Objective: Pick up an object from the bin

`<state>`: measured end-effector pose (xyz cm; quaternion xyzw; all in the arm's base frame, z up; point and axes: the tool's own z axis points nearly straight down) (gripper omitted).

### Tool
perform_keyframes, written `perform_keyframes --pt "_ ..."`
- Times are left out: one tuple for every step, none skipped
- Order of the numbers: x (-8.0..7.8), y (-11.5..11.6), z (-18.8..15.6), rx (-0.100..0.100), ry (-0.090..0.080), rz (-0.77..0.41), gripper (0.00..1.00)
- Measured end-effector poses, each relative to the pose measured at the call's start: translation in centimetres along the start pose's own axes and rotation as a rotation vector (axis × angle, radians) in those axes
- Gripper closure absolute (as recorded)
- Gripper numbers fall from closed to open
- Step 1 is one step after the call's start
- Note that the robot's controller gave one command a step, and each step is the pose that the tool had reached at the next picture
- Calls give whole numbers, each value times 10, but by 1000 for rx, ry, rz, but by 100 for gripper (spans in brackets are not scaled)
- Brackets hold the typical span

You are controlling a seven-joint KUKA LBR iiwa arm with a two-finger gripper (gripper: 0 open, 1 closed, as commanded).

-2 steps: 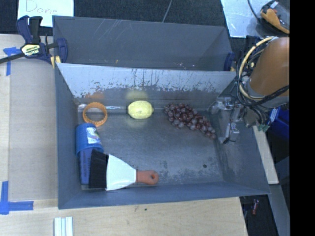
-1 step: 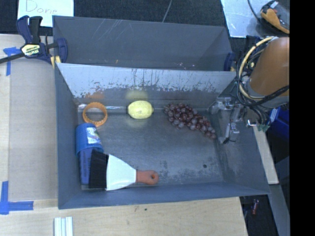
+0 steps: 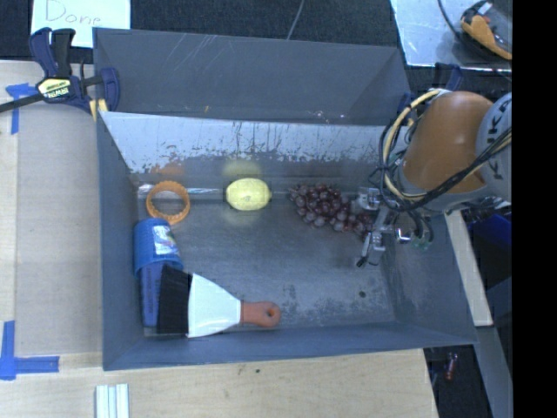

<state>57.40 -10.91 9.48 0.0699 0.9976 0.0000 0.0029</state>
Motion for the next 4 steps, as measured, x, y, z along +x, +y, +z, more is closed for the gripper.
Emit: perform_keyframes --pt "-12 -8 1 -3 3 -13 0" --pt "-4 -19 1 -3 0 -83 100" --pt "-4 -19 1 -3 0 -84 100" --pt "-7 -13 -95 -3 1 -106 100"
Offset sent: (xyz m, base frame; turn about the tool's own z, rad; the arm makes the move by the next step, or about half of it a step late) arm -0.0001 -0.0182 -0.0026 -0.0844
